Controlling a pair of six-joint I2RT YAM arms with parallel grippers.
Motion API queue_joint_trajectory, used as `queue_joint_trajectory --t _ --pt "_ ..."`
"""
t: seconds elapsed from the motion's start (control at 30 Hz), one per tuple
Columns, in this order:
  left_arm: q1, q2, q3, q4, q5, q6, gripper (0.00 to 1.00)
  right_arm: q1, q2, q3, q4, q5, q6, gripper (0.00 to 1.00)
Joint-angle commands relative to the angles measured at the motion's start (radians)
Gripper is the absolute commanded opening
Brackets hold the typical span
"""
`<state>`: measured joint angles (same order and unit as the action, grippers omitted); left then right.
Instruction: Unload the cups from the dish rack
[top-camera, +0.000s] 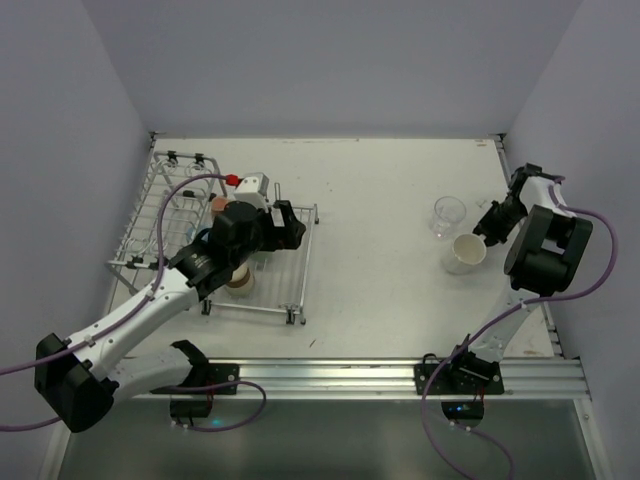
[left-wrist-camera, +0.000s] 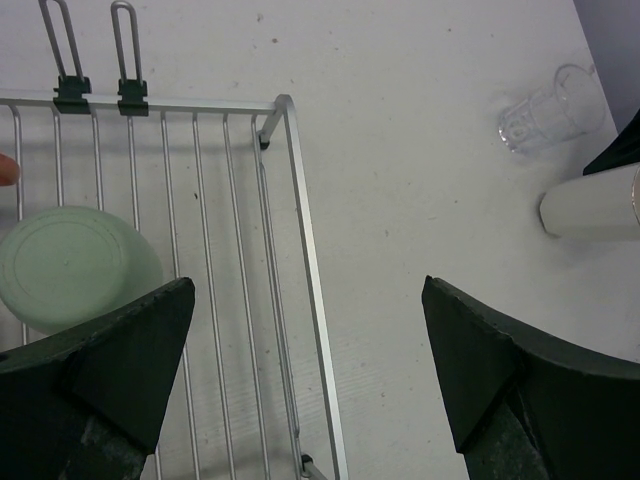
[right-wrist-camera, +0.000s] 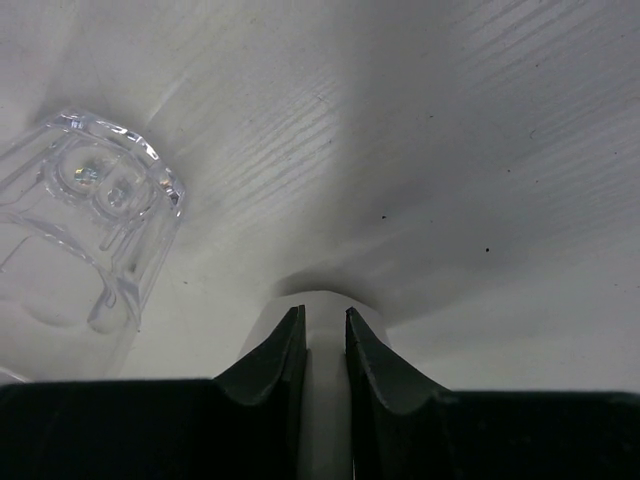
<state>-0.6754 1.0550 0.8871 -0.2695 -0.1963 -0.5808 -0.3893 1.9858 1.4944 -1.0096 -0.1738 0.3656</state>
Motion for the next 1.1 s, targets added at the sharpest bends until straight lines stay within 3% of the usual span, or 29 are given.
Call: queue_joint_trajectory --t 0.0,0.23,0.33,0.47,0.63,0.87,1.07 --pt "-0.003 0.020 0.033 0.047 -0.022 0.030 1.00 -0.005 -0.021 0.052 0.005 -0.035 -0.022 0.22" --pt "-0.003 0.042 0.052 0.027 -0.052 0.039 1.00 0.004 -0.054 0.061 0.005 -0.043 -0.019 0.38" --pt "-0.003 0.040 0.055 0.026 -0.058 0.041 1.00 0.006 -0.054 0.070 -0.004 -0.036 -0.017 0.58" --pt "-0.003 0.048 0.061 0.018 -0.101 0.048 1.00 0.006 -0.081 0.076 -0.012 -0.020 -0.011 0.72" --pt "-0.003 0.112 0.148 -0.066 -0.195 0.073 1.00 0.006 -0.208 0.083 -0.018 0.071 0.016 0.75" --pt "0.003 0.223 0.289 -0.296 -0.442 0.026 1.00 0.047 -0.476 0.040 0.012 0.088 0.035 0.75" --pt "0.020 0.283 0.308 -0.393 -0.502 -0.027 1.00 0.350 -0.743 -0.032 0.029 0.126 0.024 0.75"
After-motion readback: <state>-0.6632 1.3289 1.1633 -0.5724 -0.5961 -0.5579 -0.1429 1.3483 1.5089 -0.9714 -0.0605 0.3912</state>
